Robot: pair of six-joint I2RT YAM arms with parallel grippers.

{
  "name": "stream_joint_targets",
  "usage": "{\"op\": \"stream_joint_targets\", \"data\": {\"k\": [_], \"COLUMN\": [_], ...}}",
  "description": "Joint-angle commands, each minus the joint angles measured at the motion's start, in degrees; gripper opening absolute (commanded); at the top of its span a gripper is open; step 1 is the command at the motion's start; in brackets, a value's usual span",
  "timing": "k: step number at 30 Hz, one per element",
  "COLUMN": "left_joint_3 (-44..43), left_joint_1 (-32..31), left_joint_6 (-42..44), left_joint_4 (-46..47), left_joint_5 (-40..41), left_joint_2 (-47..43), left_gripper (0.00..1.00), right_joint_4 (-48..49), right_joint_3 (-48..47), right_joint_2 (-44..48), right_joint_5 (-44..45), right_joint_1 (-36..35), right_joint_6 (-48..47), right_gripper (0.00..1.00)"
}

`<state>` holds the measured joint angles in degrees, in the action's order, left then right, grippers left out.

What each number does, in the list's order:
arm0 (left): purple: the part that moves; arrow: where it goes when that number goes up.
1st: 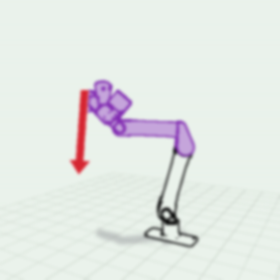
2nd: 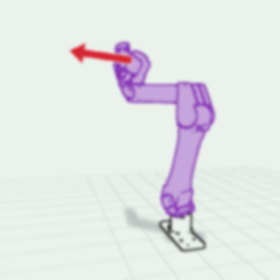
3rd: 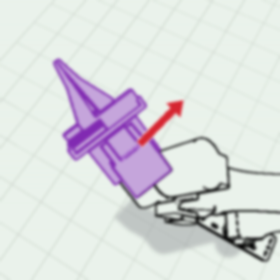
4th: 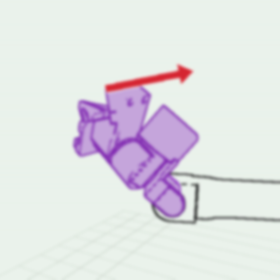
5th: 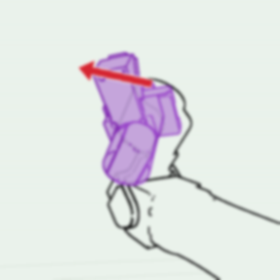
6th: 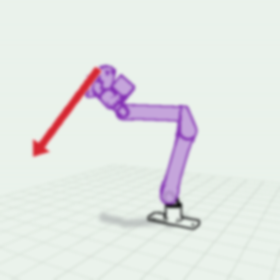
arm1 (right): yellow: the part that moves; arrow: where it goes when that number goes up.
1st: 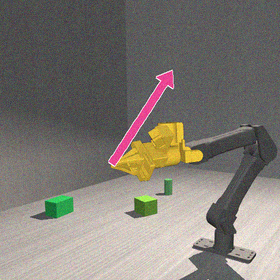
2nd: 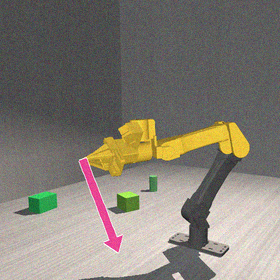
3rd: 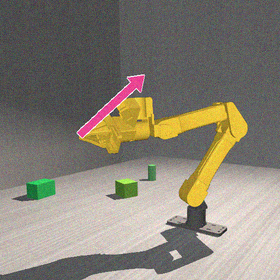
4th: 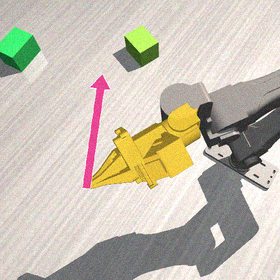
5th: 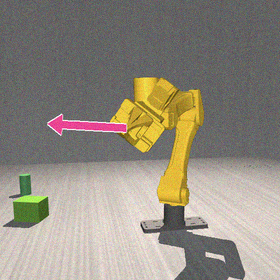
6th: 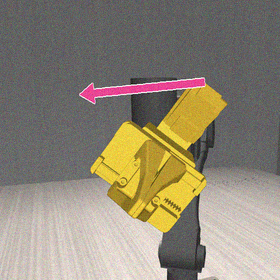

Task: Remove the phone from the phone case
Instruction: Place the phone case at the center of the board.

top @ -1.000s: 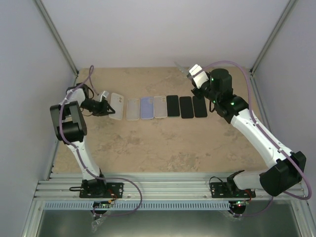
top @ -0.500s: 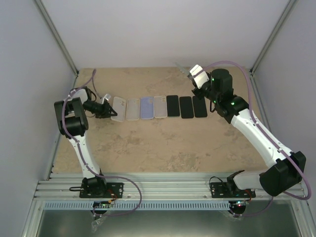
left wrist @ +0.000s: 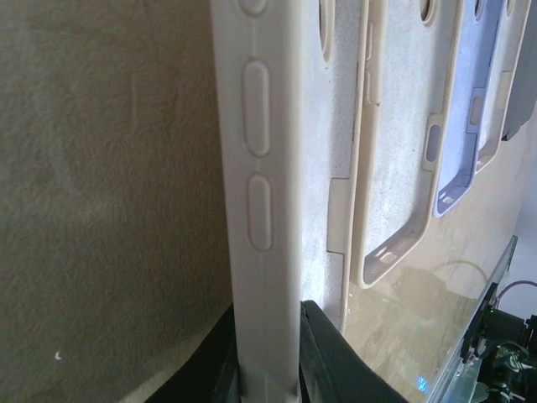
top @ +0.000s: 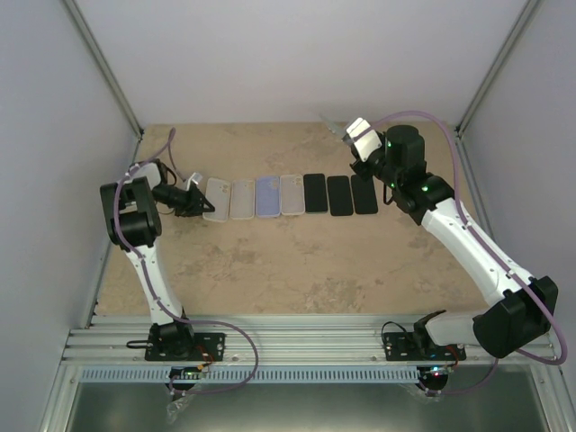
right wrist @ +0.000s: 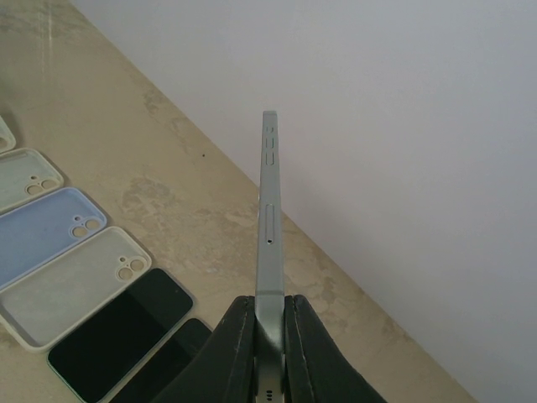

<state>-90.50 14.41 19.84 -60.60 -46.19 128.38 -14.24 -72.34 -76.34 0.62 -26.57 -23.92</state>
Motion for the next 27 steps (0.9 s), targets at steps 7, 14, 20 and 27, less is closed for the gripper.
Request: {"op": "stream_joint_targets", "data": {"k": [7,14,20,27], "left_joint_3": [-0.6,0.9,1.7,3.2], "left_joint_1": [-1.9,-2.0,-2.0,-1.9], "left_joint_6": [-3.7,-8.5,-9.8,-13.5], "left_joint_4": [3.7,8.0,10.1,13.3], "left_joint_5": [1.9,2.9,5.1,9.8], "left_joint_2": [0.9,-0.6,-3.0,-8.1], "left_gripper": [0.17,0.17,0.35,0.7], "right_joint_4": [3.2,3.1,3.2,2.9], "right_joint_3": [0.5,0.6,0.7,-0.1], "right_joint_2": [2.0,2.3,2.5,2.5], "right_joint_5": [-0.5,-0.5,-0.5,-0.5], "right_joint_1": [0.5,0.5,0.5,0.6], "right_joint_6": [0.6,0.5,0.5,0.5], "right_gripper": [0.01,0.01,0.0,0.0]}}
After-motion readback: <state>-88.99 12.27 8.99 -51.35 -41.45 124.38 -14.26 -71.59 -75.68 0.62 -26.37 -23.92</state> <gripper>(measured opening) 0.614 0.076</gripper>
